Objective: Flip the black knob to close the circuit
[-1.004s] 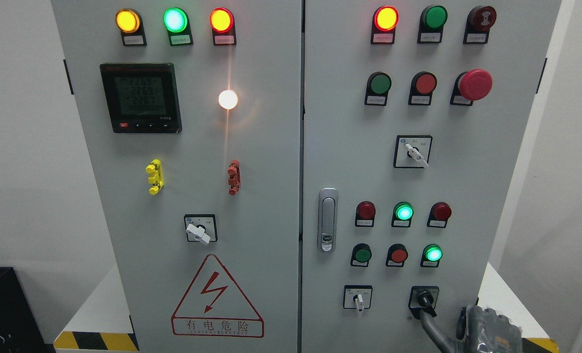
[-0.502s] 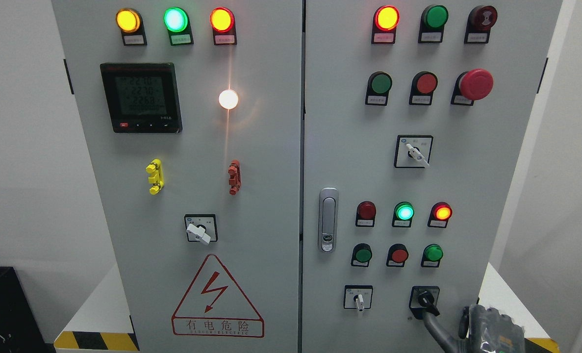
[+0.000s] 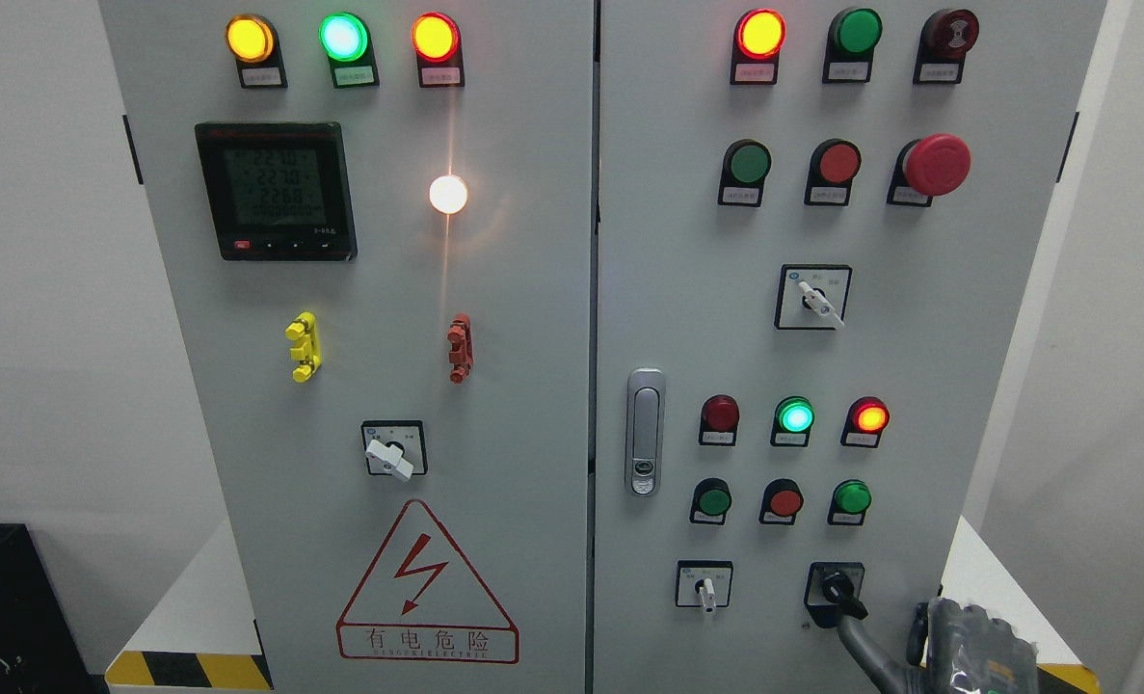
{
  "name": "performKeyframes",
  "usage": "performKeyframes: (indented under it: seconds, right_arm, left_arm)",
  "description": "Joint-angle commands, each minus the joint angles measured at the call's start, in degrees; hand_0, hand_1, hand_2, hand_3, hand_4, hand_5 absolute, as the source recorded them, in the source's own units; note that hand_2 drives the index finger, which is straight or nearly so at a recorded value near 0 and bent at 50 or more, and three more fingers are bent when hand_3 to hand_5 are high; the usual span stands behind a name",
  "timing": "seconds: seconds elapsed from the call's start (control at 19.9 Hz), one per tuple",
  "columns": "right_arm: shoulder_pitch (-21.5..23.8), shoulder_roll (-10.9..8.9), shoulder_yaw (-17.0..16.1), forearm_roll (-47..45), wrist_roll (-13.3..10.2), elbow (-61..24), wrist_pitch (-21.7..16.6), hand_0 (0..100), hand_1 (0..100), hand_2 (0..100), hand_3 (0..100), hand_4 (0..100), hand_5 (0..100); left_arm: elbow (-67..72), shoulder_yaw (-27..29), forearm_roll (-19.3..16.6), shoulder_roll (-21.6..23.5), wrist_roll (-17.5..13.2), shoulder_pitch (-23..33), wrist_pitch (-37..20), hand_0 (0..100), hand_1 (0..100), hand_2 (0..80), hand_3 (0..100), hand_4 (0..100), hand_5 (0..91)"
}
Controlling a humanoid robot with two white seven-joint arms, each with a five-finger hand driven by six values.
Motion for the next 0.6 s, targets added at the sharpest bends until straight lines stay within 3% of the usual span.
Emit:
performKeyframes:
  seconds: [0.0,0.55]
  right_arm:
    - [0.26,0.08,0.42,-0.15,-0.41,-0.85,-0.25,0,0,87,100,96,100]
    - [2.63,0.07,5.86,-0.68,-0.59,-1.21,-1.66,0,0,87,100,96,100]
  left_arm:
    - [-1.67,0.00,0.00,0.00,0.00,1.32,0.04,12,56,0.0,0,0,0.0]
    - [-1.67,0.00,0.00,0.00,0.00,1.32,0.04,12,56,0.0,0,0,0.0]
